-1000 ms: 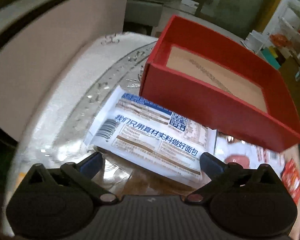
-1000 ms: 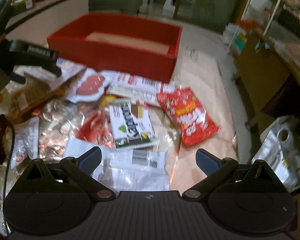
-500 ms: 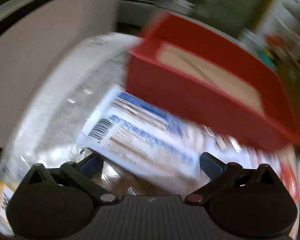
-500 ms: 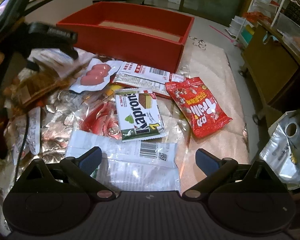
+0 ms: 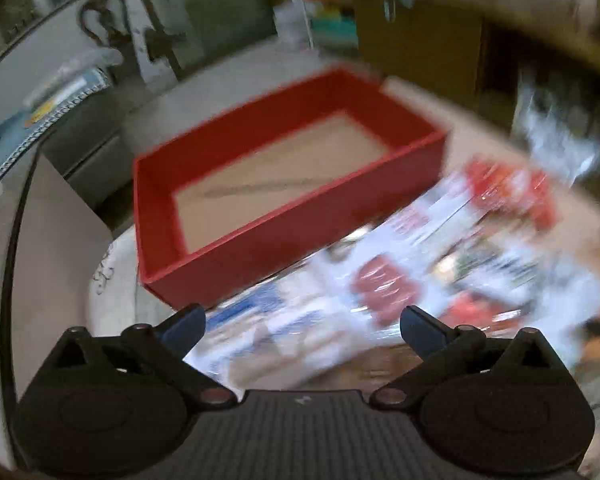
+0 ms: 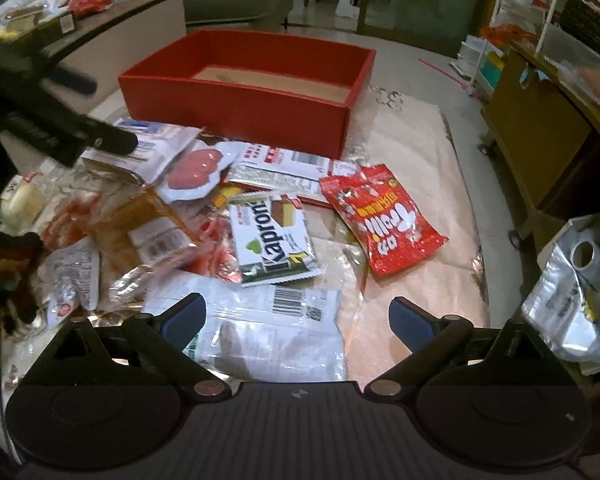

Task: Organize snacks
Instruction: 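Move the left tool toward the steamed bun while the right tool approaches the brown snack bag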

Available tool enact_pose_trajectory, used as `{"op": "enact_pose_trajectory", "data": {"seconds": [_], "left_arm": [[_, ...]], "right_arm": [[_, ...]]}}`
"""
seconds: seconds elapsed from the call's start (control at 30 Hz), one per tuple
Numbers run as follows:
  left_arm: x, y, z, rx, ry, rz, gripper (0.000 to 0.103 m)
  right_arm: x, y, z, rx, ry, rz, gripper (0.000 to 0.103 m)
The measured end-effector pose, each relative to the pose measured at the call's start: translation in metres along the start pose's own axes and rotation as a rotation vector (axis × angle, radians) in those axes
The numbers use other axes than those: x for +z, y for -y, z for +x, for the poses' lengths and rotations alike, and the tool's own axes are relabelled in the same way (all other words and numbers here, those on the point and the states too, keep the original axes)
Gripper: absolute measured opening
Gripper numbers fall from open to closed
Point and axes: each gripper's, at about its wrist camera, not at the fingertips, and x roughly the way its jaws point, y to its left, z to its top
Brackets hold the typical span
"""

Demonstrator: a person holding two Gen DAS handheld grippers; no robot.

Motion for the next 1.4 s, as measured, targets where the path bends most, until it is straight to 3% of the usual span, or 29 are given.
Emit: {"op": "enact_pose_trajectory", "data": {"seconds": [0.1, 0.27, 0.33, 0.47, 0.53, 0.6, 0.63, 0.67, 0.8, 0.87, 0.93, 1.0, 1.1, 1.2, 1.3, 1.4], "left_arm": [[-0.002, -0.017, 0.035, -0.066, -0.090, 0.005, 0.100], [0.003, -0.016, 0.069, -0.173, -0.146, 0.026, 0.100], [0.000, -0.011, 0.067, -0.160, -0.139, 0.042, 0.100], [-0.015, 0.003, 0.045, -0.208, -0.239, 0.003, 0.100], [-0.020, 0.015, 0.032, -0.286, -0.313, -0.047, 0.100], [-0.021, 0.028, 0.019, -0.430, -0.367, -0.106, 0.100], [-0.021, 0.035, 0.011, -0.494, -0.360, -0.114, 0.100], [-0.017, 0.037, 0.004, -0.495, -0.338, -0.106, 0.100], [-0.002, 0.030, -0.014, -0.255, -0.191, 0.061, 0.100], [-0.006, 0.014, -0.007, -0.145, -0.231, 0.136, 0.100], [-0.012, 0.003, 0.000, -0.094, -0.288, 0.132, 0.100], [-0.021, -0.006, -0.007, -0.087, -0.288, 0.051, 0.100], [-0.044, -0.019, -0.034, -0.066, -0.193, -0.245, 0.100], [-0.073, -0.026, -0.051, 0.061, -0.196, -0.462, 0.100], [-0.106, -0.023, -0.050, 0.177, -0.220, -0.572, 0.100], [-0.131, -0.020, -0.029, 0.207, -0.244, -0.682, 0.099]], "right_arm": [[0.003, 0.002, 0.004, 0.011, -0.011, 0.020, 0.100], [-0.002, 0.000, 0.010, 0.034, -0.048, 0.011, 0.100], [-0.002, -0.002, 0.013, 0.043, -0.068, 0.008, 0.100], [0.001, 0.000, 0.005, 0.066, -0.051, 0.018, 0.100], [0.001, 0.001, 0.001, 0.081, -0.046, 0.029, 0.100], [0.002, 0.001, -0.002, 0.088, -0.042, 0.031, 0.100], [0.001, 0.000, -0.004, 0.090, -0.036, 0.029, 0.100], [0.001, 0.000, -0.007, 0.093, -0.028, 0.026, 0.100], [-0.001, 0.000, -0.015, 0.084, -0.004, 0.018, 0.100], [-0.004, 0.002, -0.015, 0.097, -0.011, 0.018, 0.100], [-0.004, 0.003, -0.013, 0.103, -0.028, 0.021, 0.100], [0.000, 0.002, -0.012, 0.114, -0.033, 0.021, 0.100], [0.007, -0.001, -0.016, 0.130, -0.014, 0.024, 0.100], [0.007, -0.008, -0.020, 0.158, -0.007, 0.010, 0.100], [0.004, -0.018, -0.023, 0.154, 0.003, -0.029, 0.100], [0.004, -0.029, -0.025, 0.140, 0.034, -0.074, 0.099]]}}
